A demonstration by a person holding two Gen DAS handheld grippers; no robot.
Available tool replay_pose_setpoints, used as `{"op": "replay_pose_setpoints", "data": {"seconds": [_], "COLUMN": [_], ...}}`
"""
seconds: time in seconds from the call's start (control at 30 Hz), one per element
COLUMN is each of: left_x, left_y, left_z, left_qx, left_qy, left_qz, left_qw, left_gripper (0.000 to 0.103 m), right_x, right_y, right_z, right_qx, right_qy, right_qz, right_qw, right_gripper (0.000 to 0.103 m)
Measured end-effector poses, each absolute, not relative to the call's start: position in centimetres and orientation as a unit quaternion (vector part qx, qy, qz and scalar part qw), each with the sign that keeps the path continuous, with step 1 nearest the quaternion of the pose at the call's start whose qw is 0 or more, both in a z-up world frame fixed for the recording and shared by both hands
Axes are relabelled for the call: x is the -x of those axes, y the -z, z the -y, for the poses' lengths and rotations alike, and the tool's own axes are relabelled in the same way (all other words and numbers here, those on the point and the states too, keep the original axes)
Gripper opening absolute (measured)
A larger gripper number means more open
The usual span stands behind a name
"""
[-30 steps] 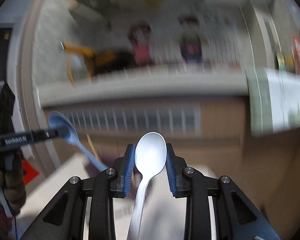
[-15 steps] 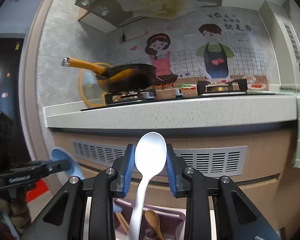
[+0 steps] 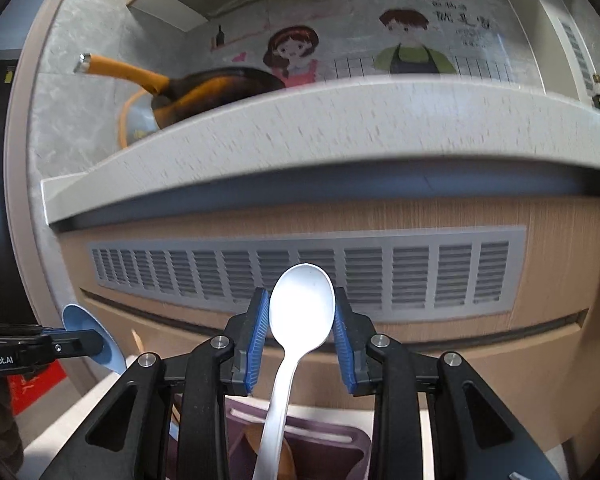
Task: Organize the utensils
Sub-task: 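Carry both plastic spoons over the maroon caddy and release them with both tools, then move the right tool to the small metal spatula while the left tool hovers over the brown spoon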
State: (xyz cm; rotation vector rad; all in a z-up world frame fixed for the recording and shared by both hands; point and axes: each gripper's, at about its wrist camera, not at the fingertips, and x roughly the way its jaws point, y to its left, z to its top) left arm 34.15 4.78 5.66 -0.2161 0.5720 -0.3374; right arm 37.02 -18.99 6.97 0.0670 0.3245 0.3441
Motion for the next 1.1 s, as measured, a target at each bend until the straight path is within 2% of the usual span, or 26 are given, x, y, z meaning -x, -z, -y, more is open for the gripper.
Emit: {"op": "replay_pose_setpoints", "data": {"seconds": [0.03,0.13,0.17,0.43,0.53,0.8,0.93,1.1], "left_x": [-34.5,-34.8,-34.6,-29.7,-27.3,-20.9,-18.0,-16.6], "left_y": [-5.5,-4.6,-4.3,-5.1,-4.5,1.4,3.2,4.3], "left_z": [-4.6,-3.8,-3.6,-4.6,-5.3,-6.4,-6.9,-7.2], "left_qx": [0.111,0.113,0.109,0.113,0.109,0.114,0.120,0.123], "left_qy": [0.175,0.200,0.199,0.153,0.127,0.093,0.070,0.061], "left_qz": [-0.284,-0.296,-0.298,-0.270,-0.273,-0.363,-0.381,-0.392], "left_qw": [0.936,0.927,0.927,0.944,0.947,0.920,0.914,0.910], "left_gripper": [0.012,0.036,0.039,0.039,0.040,0.040,0.040,0.040], "right_x": [-37.3,-37.5,-37.1,-30.5,-27.7,-21.3,-19.4,-18.8], "right_y": [-6.7,-5.8,-5.6,-6.3,-5.5,-0.6,3.1,4.6], "right_z": [19.0,19.7,20.1,23.8,23.8,21.3,19.6,18.9], "right_qx": [-0.031,-0.034,-0.033,-0.029,-0.009,0.058,0.075,0.087], "right_qy": [-0.173,-0.186,-0.183,-0.162,-0.172,-0.215,-0.242,-0.245], "right_qz": [-0.173,-0.211,-0.217,-0.236,-0.266,-0.357,-0.404,-0.426], "right_qw": [0.969,0.959,0.958,0.958,0.948,0.907,0.879,0.867], "right_gripper": [0.031,0.031,0.031,0.031,0.030,0.030,0.029,0.027]}}
